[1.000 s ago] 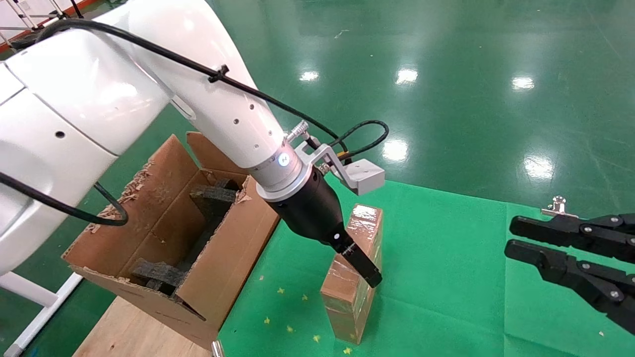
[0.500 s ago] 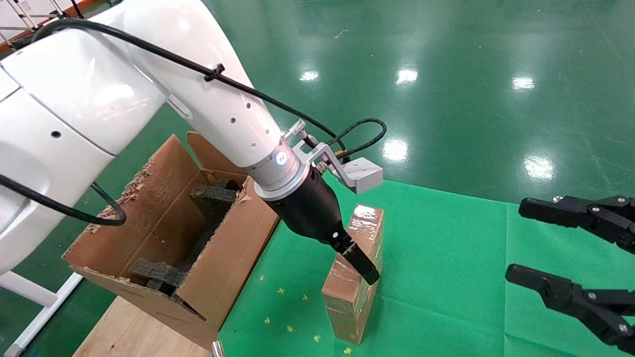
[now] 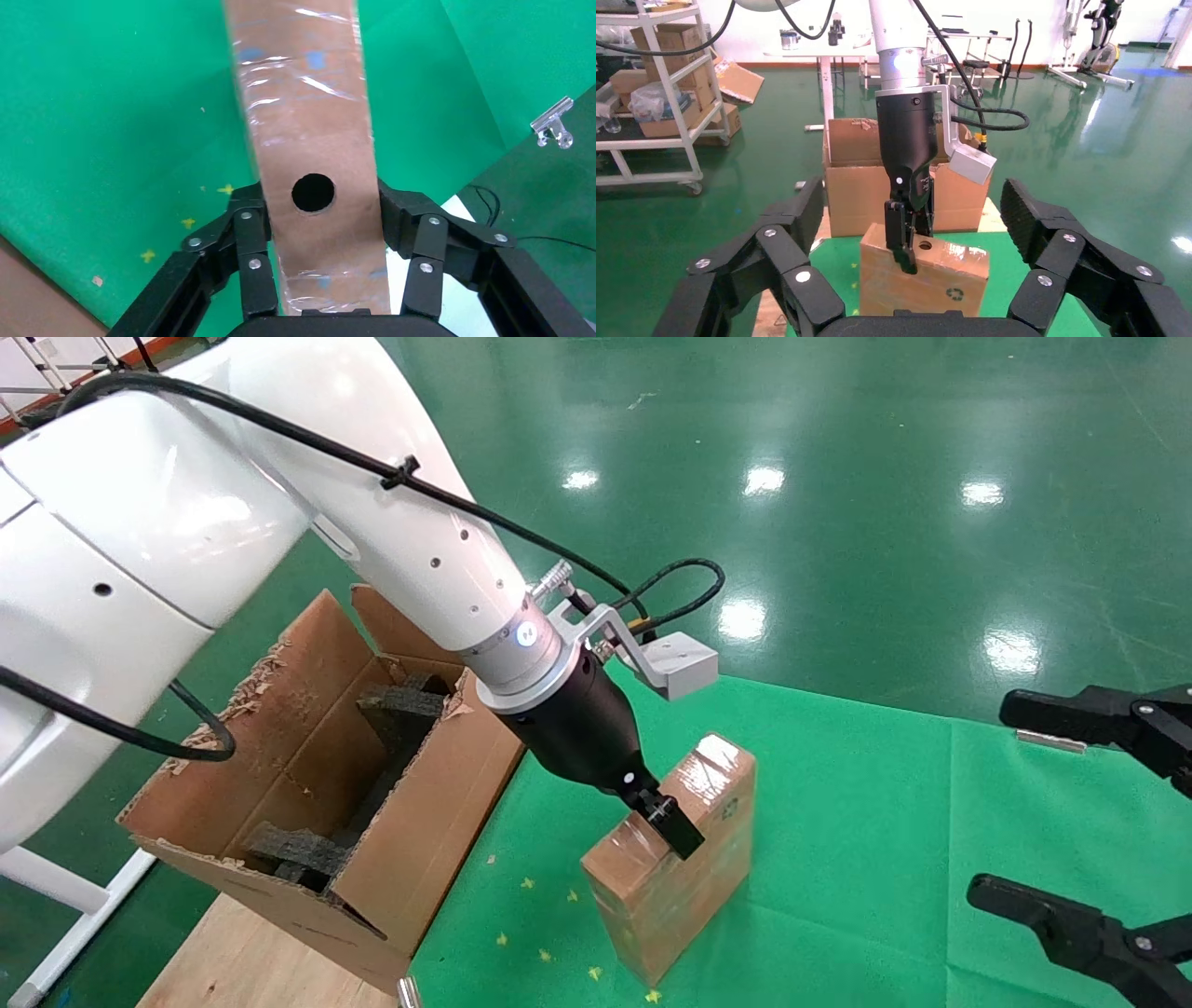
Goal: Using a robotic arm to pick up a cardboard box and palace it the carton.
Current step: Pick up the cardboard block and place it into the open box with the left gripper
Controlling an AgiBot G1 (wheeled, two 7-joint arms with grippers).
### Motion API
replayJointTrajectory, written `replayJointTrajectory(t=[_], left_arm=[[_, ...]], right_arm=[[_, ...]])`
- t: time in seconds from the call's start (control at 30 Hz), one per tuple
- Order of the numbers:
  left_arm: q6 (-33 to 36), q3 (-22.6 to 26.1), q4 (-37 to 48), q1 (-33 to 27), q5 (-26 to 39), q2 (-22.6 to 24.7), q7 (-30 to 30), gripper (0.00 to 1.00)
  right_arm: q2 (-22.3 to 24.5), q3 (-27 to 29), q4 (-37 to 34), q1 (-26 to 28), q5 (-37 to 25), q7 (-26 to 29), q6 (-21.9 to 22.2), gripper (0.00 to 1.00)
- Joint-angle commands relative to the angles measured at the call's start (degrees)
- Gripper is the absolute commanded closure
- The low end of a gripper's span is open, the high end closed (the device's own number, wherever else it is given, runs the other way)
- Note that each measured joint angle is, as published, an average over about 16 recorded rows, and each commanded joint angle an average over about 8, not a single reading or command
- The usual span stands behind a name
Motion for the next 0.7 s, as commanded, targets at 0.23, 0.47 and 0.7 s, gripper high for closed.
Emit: replayJointTrajectory(t=[0.23, 0.47, 0.7], left_arm=[[0.0, -0.6, -0.5, -0.3, -1.1, -0.7, 1.0, 1.0], [0.0, -4.2, -0.7, -3.7, -5.6, -5.3, 5.3, 1.0], [0.4, -7.4, 4.8, -12.1, -6.3, -10.9, 12.1, 1.0]], right_arm=[[0.0, 0.0, 0.0, 0.0, 0.0, 0.0, 0.0, 0.0], [0.0, 0.0, 0.0, 0.0, 0.0, 0.0, 0.0, 0.0], [0.0, 0.0, 0.0, 0.0, 0.0, 0.0, 0.0, 0.0]])
